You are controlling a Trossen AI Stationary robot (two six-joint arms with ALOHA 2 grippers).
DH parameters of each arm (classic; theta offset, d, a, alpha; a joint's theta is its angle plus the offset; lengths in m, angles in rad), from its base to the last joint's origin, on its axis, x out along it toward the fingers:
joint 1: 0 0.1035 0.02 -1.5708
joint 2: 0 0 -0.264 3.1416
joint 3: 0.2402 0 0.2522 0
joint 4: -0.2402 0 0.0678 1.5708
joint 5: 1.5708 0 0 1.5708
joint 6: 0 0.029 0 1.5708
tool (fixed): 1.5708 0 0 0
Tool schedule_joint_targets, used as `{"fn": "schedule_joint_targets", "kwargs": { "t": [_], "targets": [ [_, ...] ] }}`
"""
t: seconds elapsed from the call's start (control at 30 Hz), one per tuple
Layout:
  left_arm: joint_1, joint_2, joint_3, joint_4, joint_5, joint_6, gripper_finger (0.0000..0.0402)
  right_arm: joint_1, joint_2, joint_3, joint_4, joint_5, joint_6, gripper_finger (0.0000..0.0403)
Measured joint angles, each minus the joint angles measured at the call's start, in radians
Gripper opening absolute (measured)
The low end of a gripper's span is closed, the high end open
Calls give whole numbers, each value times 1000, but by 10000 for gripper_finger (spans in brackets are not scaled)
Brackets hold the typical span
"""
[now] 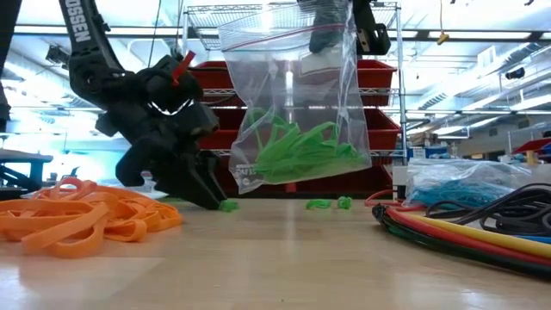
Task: Sort rubber bands
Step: Put the green rubber band into the transparent zip bag
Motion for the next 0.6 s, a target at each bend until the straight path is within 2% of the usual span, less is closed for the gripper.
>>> {"fn": "schedule_joint_targets", "kwargs": {
  "t": [0.13,0.17,0.4,0.6],
  "targets": [
    [1,1,3,0,5,27,36,0,0,0,1,0,0,0],
    [1,2,3,4,5,32,19,0,0,0,1,1,0,0],
    [1,-48,-2,-20,22,3,4,0,0,0,-1,5,1,0],
    [-41,-241,-3,-34,173,-73,2,0,0,0,-6,5,6,0]
  ]
}}
